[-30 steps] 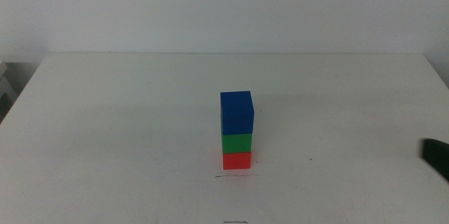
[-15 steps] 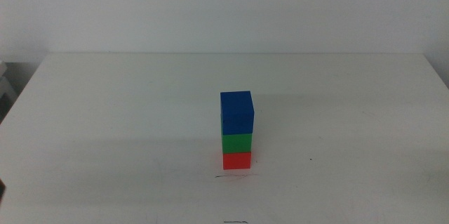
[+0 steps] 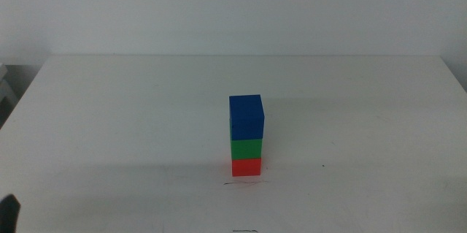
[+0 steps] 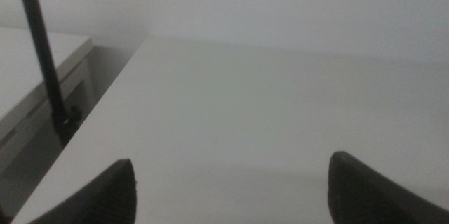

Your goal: Stack red cubes first, then green, then blue cubes in a specific spot.

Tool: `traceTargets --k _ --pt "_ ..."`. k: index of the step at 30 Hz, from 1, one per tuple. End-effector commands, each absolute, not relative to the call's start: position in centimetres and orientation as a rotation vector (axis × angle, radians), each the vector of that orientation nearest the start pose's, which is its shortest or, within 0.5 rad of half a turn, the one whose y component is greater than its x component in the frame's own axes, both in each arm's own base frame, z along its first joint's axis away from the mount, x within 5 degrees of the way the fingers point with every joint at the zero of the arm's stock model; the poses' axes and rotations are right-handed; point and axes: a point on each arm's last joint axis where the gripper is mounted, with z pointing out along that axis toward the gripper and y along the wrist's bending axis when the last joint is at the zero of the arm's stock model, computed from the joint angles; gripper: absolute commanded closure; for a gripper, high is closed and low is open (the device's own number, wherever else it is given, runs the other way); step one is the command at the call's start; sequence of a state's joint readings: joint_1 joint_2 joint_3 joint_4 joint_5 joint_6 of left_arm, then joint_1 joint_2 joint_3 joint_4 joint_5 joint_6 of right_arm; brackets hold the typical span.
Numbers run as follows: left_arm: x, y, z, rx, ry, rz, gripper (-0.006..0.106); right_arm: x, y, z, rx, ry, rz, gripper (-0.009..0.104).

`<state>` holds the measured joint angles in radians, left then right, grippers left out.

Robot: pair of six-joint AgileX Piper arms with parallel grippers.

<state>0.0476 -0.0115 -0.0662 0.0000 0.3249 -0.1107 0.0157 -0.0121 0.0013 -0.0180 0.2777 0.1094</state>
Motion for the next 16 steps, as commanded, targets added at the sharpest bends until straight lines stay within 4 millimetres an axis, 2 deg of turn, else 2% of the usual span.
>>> traceTargets --k 1,5,9,16 --pt "5.1 0.4 21.4 -0.113 1.631 -0.012 0.007 5.3 0.0 20.3 0.041 1.625 0.041 0.011" --pt "5.3 0.4 20.0 -0.111 1.652 -0.009 0.007 5.5 0.0 19.5 0.04 1.627 0.042 0.011" --pt "5.5 0.4 19.1 -0.11 1.658 -0.01 0.007 5.5 0.0 19.5 0.041 1.633 0.043 0.011" --pt "5.5 0.4 19.0 -0.109 1.651 -0.01 0.007 5.5 0.0 19.4 0.041 1.637 0.042 0.011"
